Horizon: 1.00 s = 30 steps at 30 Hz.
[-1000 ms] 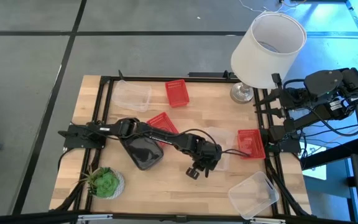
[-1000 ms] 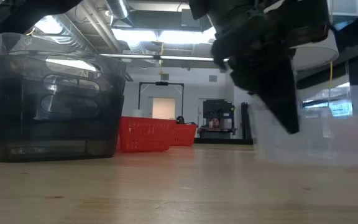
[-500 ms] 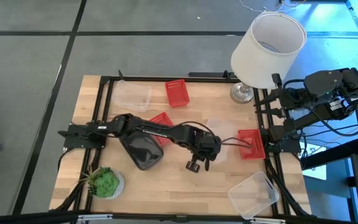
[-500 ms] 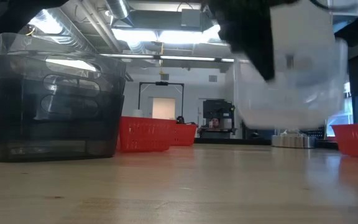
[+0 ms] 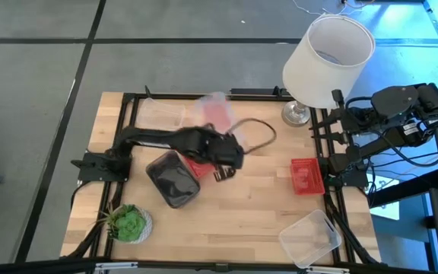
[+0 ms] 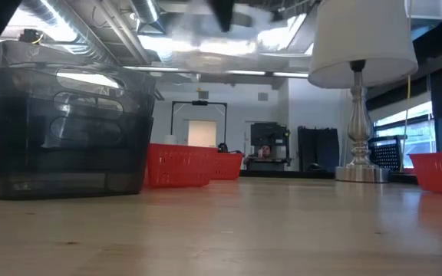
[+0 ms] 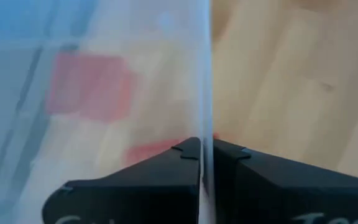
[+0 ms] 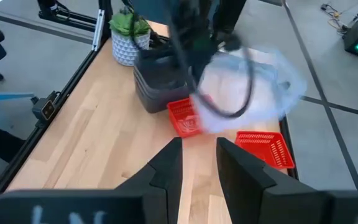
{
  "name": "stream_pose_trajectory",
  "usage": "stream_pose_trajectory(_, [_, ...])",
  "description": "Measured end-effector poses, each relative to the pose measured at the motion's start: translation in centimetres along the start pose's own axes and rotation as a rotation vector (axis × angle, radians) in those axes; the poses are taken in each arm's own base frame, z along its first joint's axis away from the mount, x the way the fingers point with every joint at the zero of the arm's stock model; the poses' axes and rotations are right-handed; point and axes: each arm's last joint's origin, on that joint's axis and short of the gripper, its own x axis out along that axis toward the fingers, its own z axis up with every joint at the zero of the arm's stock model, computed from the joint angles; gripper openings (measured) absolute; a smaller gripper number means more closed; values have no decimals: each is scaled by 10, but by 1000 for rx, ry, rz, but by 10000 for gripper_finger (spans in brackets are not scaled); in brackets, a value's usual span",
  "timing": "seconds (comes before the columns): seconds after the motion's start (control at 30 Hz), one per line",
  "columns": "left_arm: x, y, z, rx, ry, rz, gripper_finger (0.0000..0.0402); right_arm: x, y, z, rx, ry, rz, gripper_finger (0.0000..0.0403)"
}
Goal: Stack baskets by color
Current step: Stack the middle transparent bin on the top transparent bin
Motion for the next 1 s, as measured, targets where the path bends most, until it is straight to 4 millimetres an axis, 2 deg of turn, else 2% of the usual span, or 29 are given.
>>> stream_pose_trajectory(0.13, [-15, 28, -6, -201, 15, 113, 0, 2, 0, 1, -3, 4, 0, 98])
stream_pose_trajectory(0.27, [-24, 47, -5, -282, -18, 129, 0, 4, 0, 1, -4, 9, 2, 98])
stream_pose_trajectory(0.43, [0, 61, -7, -347, 51, 200, 0, 5, 1, 2, -5, 13, 3, 98])
stream_pose_trajectory(0.67, [24, 92, -16, -383, 142, 280, 0, 4, 1, 1, -5, 14, 3, 98])
stream_pose_trajectory(0.8, [17, 117, -25, -419, 162, 293, 0, 4, 1, 1, -5, 15, 3, 98])
stream_pose_trajectory(1.0, [-1, 143, -56, -499, 163, 295, 0, 4, 1, 1, -5, 15, 3, 98])
